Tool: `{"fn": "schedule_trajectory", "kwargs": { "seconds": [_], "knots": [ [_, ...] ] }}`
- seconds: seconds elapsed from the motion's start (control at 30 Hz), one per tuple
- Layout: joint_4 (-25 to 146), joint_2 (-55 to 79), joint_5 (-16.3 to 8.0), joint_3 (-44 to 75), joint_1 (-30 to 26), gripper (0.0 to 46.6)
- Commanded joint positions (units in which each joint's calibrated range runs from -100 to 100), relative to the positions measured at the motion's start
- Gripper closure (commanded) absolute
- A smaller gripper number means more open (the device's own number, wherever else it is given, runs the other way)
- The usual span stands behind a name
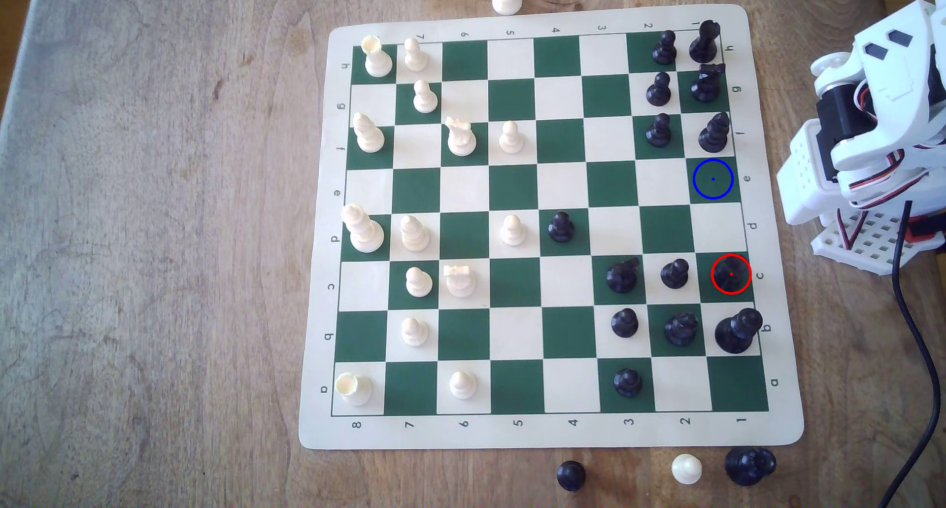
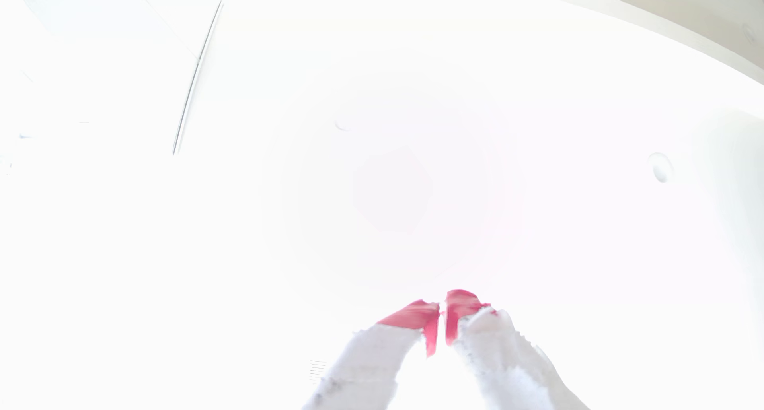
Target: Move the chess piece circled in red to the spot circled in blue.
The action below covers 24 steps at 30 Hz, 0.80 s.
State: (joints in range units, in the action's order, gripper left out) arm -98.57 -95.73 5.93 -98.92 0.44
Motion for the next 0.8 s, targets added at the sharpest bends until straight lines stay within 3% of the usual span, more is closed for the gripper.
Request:
{"fn": "schedule_trajectory", "kwargs": {
  "seconds": [0.0,0.1,0.27,0.6,0.77],
  "knots": [
    [-1.1,-0.1,0.0,-1.1,-0.2,46.4],
    [-0.3,-0.1,0.0,-1.1,-0.2,46.4],
    [16.3,0.0,0.0,-0.2,-0.4,46.4],
    [74.3,0.1,-0.3,13.6,2.3,46.4],
    [92.2,0.1,-1.6,20.0,2.6,46.4]
  ]
}}
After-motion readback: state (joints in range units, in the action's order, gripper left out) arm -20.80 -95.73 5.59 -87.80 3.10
